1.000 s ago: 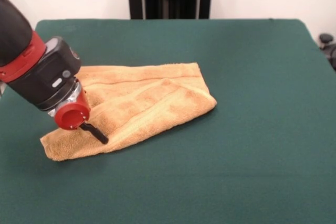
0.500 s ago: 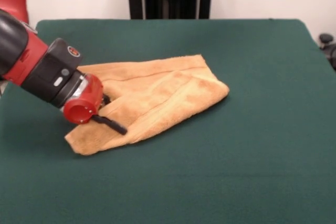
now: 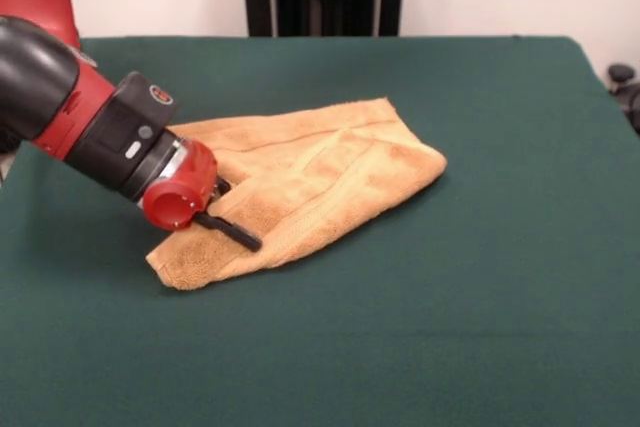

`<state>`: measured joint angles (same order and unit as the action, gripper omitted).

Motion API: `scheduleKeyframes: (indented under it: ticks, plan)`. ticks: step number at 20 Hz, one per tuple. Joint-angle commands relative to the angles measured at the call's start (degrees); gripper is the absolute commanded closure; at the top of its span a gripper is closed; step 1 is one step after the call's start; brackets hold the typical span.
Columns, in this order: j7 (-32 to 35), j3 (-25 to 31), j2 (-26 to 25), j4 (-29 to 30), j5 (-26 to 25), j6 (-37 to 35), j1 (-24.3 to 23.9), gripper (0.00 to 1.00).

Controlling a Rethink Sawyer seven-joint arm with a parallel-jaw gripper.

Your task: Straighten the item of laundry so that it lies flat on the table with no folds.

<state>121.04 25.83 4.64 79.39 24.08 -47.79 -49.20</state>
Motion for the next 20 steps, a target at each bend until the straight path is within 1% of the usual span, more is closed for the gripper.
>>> scheduleKeyframes:
  ticks: [1, 4, 5, 6, 7, 8, 9, 10, 11, 14, 16, 17, 20]
  plan:
    - [-15.01, 9.80, -3.53, 8.91, -9.20, 9.17, 2.21, 0.00]
    - [-14.97, 11.51, -2.51, 10.98, -14.04, 14.14, 1.03, 0.00]
    - [-15.67, 12.42, -2.40, 11.95, -16.58, 17.92, 0.39, 0.00]
    - [-14.81, 13.19, -2.45, 12.59, -18.37, 19.57, -0.17, 0.00]
    - [-15.50, 14.82, -3.21, 13.57, -20.61, 23.22, -1.28, 0.00]
    - [-14.55, 15.77, -3.69, 14.12, -21.84, 24.82, -1.89, 0.00]
    - [-11.05, 17.71, -4.78, 16.43, -21.47, 27.68, -3.31, 0.00]
    - [-8.22, 18.67, -5.40, 17.49, -21.13, 28.37, -3.96, 0.00]
    - [-3.91, 20.32, -6.56, 19.63, -19.72, 29.91, -5.18, 0.00]
    - [0.99, 23.57, -9.87, 21.91, -19.31, 33.15, -7.45, 0.00]
    - [1.81, 25.80, -12.50, 22.85, -19.25, 34.78, -8.90, 0.00]
    - [1.89, 26.32, -12.99, 23.01, -19.75, 35.60, -9.05, 0.00]
    - [1.50, 26.06, -12.41, 22.67, -21.37, 36.35, -8.39, 0.00]
